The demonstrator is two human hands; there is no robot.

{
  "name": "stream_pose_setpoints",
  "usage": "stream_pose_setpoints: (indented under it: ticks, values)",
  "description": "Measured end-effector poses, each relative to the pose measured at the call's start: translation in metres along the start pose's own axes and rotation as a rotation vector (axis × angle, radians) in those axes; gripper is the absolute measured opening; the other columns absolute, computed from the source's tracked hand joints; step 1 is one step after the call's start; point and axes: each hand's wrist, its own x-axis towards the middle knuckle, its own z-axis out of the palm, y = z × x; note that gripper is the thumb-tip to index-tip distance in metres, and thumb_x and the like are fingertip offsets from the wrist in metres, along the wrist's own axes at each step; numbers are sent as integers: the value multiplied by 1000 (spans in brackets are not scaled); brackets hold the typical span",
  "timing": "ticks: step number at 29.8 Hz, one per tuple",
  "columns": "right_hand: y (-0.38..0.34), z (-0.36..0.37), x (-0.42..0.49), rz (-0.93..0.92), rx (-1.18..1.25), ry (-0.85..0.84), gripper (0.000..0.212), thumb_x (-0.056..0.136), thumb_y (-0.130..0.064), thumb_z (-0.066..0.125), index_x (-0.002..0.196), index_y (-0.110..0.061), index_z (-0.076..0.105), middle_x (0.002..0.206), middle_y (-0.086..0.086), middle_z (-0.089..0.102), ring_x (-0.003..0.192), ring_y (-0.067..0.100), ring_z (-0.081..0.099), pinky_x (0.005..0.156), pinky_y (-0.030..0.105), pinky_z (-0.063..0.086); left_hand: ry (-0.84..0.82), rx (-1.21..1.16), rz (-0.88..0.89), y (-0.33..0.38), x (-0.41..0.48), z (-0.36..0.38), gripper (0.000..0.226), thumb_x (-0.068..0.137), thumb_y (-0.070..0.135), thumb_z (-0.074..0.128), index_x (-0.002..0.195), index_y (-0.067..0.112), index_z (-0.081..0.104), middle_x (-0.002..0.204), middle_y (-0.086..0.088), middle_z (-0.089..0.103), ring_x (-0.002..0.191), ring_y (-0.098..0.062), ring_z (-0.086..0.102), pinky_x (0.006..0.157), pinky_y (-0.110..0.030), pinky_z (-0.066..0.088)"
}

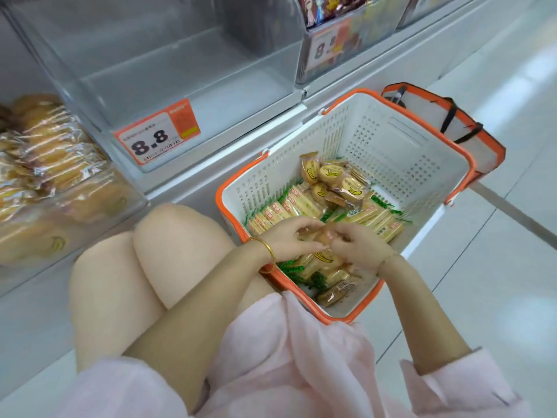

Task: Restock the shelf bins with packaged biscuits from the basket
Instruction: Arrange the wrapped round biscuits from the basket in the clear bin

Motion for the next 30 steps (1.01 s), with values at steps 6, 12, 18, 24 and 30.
stream_pose_setpoints:
  ticks: [6,12,18,24,30]
  values:
    - [-48,-29,-1,-57,749,-82,17,84,-32,63,95,-19,65,80,5,52,68,13,53,67,28,47,180,-198,39,25,-25,-50,28,86,17,66,113,15,59,99,0,57,85,-11,55,73,-18,48]
    - [-95,-29,15,-333,980,-387,60,58,-42,84,109,-19,62,102,8,64,91,24,63,77,42,53,357,-287,-98,45,-93,-139,12,85,10,65,91,11,55,80,-5,59,59,-5,61,50,-16,52]
    - [-158,-20,15,-452,978,-488,42,71,5,51,110,-9,55,97,7,65,81,20,65,68,33,54,519,-154,-130,62,-183,-200,6,86,14,65,85,16,59,81,-4,66,60,-4,63,57,-19,56]
    - [-219,-10,8,-542,806,-514,44,67,6,54,108,-10,58,99,2,65,79,15,64,71,27,54,573,-283,-196,37,-243,-222,13,92,15,55,100,7,61,91,-12,66,76,-18,65,73,-31,59]
    - [-276,6,3,-611,664,-369,53,63,5,64,109,-20,58,95,1,63,76,12,62,68,24,55,794,-381,-141,-3,-284,-243,9,90,8,55,88,14,61,80,-4,61,68,-12,54,64,-24,43]
